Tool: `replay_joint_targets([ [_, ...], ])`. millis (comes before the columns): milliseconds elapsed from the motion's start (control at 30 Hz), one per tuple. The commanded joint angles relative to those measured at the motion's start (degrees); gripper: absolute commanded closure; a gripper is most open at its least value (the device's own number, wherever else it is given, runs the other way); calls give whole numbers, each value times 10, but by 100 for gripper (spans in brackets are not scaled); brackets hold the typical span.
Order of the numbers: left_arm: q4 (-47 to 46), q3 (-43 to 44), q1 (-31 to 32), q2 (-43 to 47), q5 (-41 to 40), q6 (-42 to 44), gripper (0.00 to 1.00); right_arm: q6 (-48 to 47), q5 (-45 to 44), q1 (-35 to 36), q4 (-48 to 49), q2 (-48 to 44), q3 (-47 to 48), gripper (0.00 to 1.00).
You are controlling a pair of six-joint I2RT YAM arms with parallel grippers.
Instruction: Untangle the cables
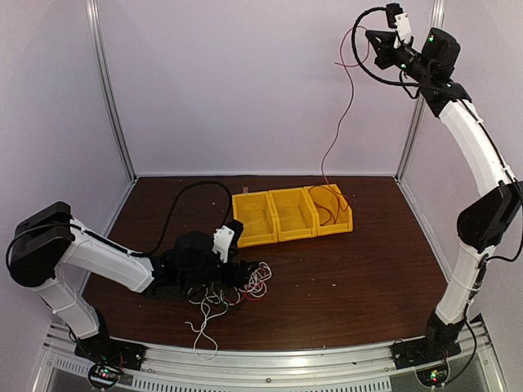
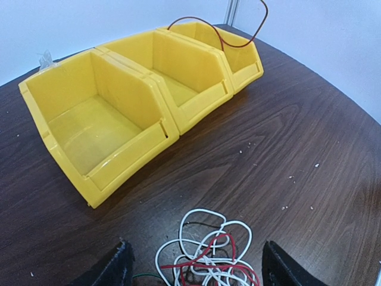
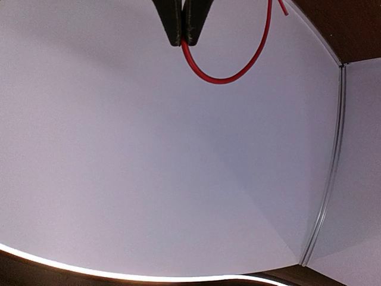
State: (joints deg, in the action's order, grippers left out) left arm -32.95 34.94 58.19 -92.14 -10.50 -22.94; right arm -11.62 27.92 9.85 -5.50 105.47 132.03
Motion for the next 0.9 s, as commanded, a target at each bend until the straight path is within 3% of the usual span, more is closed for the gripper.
replay_joint_targets([
  [0, -32, -14, 2, 5, -6, -10, 25, -1, -9, -3, 18, 18, -29, 100],
  [167, -40, -23, 3, 4, -9, -14, 25, -3, -3, -3, 33, 19, -97, 100],
  [567, -45, -31, 3, 4, -18, -12, 25, 28, 62, -8, 90, 8, -387, 100],
  [867, -58, -36, 2, -6, -16, -17, 25, 94, 128, -7, 84, 77, -460, 100],
])
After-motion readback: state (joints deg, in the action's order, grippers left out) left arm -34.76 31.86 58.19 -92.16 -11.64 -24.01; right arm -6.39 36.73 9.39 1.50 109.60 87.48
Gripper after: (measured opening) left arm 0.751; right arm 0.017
